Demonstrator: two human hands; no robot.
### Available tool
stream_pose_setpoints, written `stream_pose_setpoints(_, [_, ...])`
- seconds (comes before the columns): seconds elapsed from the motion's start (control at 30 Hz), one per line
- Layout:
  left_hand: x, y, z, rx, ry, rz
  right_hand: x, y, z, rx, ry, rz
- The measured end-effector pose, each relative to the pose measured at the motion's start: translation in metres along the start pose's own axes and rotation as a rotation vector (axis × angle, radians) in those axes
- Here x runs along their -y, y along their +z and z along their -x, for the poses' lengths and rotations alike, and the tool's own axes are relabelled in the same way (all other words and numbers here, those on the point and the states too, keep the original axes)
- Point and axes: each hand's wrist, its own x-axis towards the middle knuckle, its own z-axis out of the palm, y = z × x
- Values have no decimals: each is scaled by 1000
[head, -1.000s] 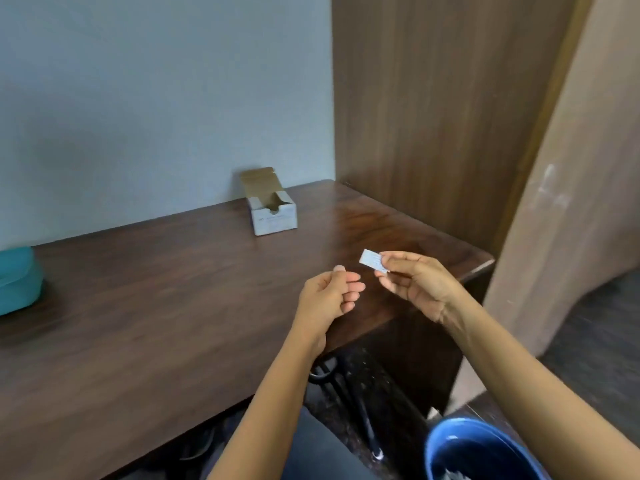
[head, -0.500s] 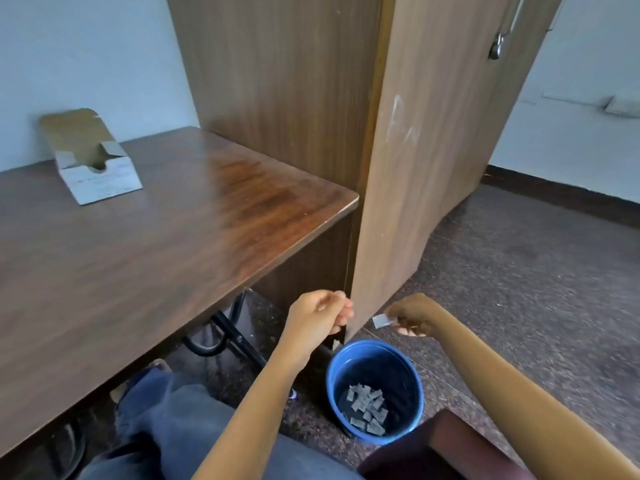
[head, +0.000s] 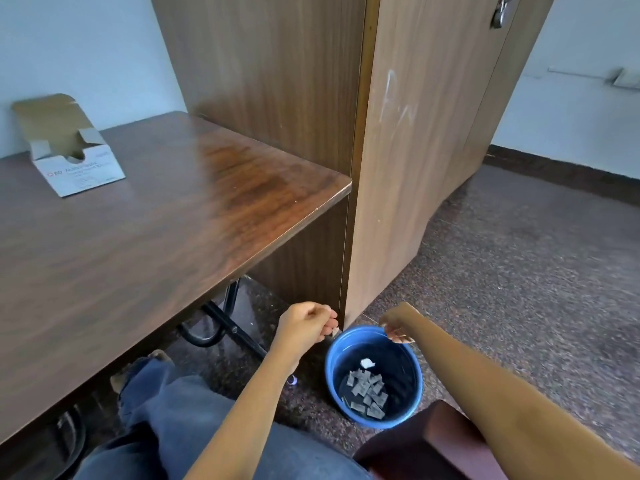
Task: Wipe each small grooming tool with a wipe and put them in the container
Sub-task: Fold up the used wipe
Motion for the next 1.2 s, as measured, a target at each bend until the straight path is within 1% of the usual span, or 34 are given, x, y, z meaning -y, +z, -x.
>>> stream_pose_setpoints(0.1, [-9,-5,4,-1,37,-1,20,-6,21,6,-95,82])
stream_pose_setpoints(0.2, [-24,-14,7,-13,86,12,47,-16,55,52,-174,103])
stream_pose_setpoints(0.27, [-38,-21,11,-29,127,32,65,-23,83,78,-243,184])
stream_pose_setpoints(0.37, [-62,-39,18,-70,198,54,91,-33,128,105,-410,330])
stream_pose_setpoints(0.47, [-84,-64,27,-132,275,111,118,-40,178,180,-595,371])
stream_pose_setpoints(0.63, [-106,-116,42,-281,374,131,165,-34,237,350,-826,304])
stream_pose_setpoints(0.77, [-114,-163,47,-414,381,170,209,-7,261,367,-968,167])
stream_pose_setpoints(0.97, [-105,-228,41,-606,364,192,272,51,267,314,-1094,-107])
stream_pose_setpoints(1.07, [-95,-255,31,-750,356,203,301,86,255,224,-1142,-240])
stream_pose_setpoints(1.2, [-68,-287,11,-946,307,198,330,130,232,94,-1172,-246])
